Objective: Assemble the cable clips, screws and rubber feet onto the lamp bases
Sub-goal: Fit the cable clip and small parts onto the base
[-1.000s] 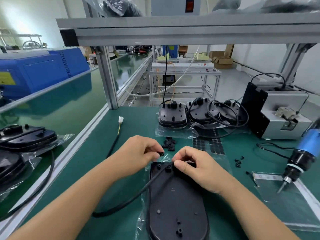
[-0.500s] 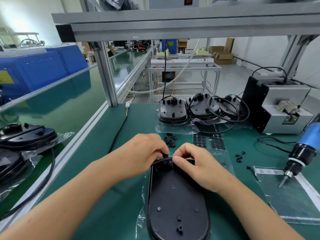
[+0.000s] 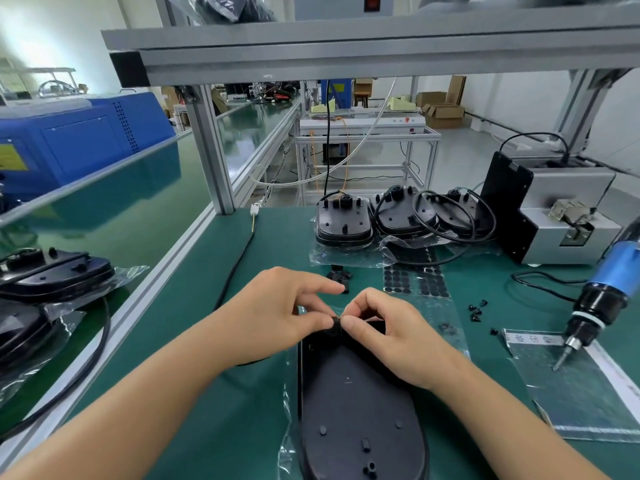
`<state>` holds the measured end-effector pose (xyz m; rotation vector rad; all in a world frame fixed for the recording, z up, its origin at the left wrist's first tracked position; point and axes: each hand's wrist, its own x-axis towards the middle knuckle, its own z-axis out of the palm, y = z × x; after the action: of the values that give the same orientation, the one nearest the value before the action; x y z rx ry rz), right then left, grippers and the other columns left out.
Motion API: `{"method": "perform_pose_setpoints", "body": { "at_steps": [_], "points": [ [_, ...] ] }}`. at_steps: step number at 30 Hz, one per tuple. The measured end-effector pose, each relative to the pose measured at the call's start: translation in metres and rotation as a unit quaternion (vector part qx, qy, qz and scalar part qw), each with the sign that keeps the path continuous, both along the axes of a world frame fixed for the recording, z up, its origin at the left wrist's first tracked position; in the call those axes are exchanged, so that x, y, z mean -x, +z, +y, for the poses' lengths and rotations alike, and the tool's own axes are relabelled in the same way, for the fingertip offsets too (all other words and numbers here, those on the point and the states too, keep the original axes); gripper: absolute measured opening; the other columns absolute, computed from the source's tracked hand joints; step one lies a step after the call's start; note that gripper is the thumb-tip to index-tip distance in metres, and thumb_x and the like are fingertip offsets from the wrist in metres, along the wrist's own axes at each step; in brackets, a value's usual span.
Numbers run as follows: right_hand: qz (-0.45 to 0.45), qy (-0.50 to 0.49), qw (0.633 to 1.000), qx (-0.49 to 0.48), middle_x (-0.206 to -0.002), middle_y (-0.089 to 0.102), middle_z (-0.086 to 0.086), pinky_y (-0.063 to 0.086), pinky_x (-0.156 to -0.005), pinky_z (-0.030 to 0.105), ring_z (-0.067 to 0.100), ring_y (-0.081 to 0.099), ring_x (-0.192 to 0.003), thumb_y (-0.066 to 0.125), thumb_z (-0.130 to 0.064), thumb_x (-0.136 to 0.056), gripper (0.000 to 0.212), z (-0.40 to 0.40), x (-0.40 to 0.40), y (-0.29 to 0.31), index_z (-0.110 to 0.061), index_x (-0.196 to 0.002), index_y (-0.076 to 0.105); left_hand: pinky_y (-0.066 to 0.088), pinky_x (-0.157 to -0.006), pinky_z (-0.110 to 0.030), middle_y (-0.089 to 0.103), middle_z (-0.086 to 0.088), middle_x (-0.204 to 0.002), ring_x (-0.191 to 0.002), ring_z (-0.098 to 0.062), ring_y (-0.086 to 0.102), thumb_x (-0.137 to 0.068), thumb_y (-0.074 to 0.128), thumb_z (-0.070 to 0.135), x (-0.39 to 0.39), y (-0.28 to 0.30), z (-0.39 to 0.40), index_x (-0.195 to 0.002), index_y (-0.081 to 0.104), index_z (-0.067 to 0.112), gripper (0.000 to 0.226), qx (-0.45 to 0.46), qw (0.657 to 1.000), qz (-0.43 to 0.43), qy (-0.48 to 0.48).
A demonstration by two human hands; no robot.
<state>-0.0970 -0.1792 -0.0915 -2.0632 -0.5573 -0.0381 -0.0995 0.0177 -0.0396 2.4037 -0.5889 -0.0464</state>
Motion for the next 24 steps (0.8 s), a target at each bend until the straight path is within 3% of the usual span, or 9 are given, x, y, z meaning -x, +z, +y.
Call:
{"method": "perform_pose_setpoints", "body": {
  "at_steps": [2,7,12,17,20,24],
  "points": [
    [-0.002,0.007,1.0,0.005,-0.09,0.066,-0.004,0.048,-0.084,0.024,0.006,0.059,-0.085,0.061,-0.022,-0.093,0.006,0.001,0.001,0.0,-0.018,-0.089,0.06,0.049,-0.076,-0.014,0.073,0.023,-0.08,-0.079,0.001,0.069,-0.087,0.07,0.019,0.0,-0.002,0.001,-0.097,0.068,0.041,0.024,0.03,0.999,0.026,0.024],
    [-0.005,0.002,1.0,0.002,-0.086,0.063,-0.005,0.045,-0.074,0.018,0.006,0.056,-0.079,0.062,-0.022,-0.093,0.008,0.002,0.003,0.001,-0.017,-0.088,0.058,0.053,-0.077,-0.023,0.075,0.006,-0.076,-0.081,-0.016,0.07,-0.082,0.073,0.015,0.0,-0.009,0.002,-0.077,0.078,0.028,0.015,0.101,0.991,0.074,0.051],
    [-0.014,-0.01,1.0,-0.002,-0.08,0.061,-0.009,0.044,-0.068,0.014,0.002,0.054,-0.072,0.063,-0.022,-0.092,0.009,0.005,0.003,-0.001,-0.02,-0.085,0.057,0.052,-0.075,-0.016,0.075,0.008,-0.078,-0.08,-0.007,0.07,-0.082,0.074,0.016,0.006,-0.021,0.002,-0.08,0.079,0.024,0.01,0.144,0.983,0.095,0.067],
    [0.008,-0.03,0.999,-0.02,-0.072,0.061,-0.017,0.042,-0.065,0.009,-0.005,0.055,-0.068,0.067,-0.021,-0.088,0.008,0.007,0.002,-0.003,-0.021,-0.082,0.061,0.048,-0.065,-0.012,0.073,0.008,-0.073,-0.064,0.0,0.063,-0.081,0.072,0.015,0.009,-0.022,-0.004,-0.074,0.075,0.023,0.011,0.108,0.989,0.058,0.084],
    [0.023,-0.023,0.998,-0.049,-0.077,0.065,-0.017,0.043,-0.068,0.009,-0.006,0.059,-0.072,0.067,-0.022,-0.089,0.003,0.003,0.002,-0.002,-0.021,-0.087,0.065,0.049,-0.067,-0.011,0.074,0.006,-0.075,-0.067,0.0,0.064,-0.08,0.074,0.014,0.005,-0.008,-0.006,-0.079,0.076,0.022,0.008,0.097,0.99,0.07,0.069],
    [0.02,-0.134,0.981,-0.136,-0.09,0.072,-0.002,0.052,-0.078,0.023,0.012,0.066,-0.087,0.061,-0.025,-0.094,0.011,-0.027,-0.012,0.008,-0.017,-0.092,0.069,0.048,-0.065,-0.009,0.073,0.011,-0.072,-0.067,-0.002,0.065,-0.081,0.074,0.021,-0.017,0.018,-0.035,-0.083,0.078,0.023,0.004,0.104,0.993,0.008,0.054]
  ]
}}
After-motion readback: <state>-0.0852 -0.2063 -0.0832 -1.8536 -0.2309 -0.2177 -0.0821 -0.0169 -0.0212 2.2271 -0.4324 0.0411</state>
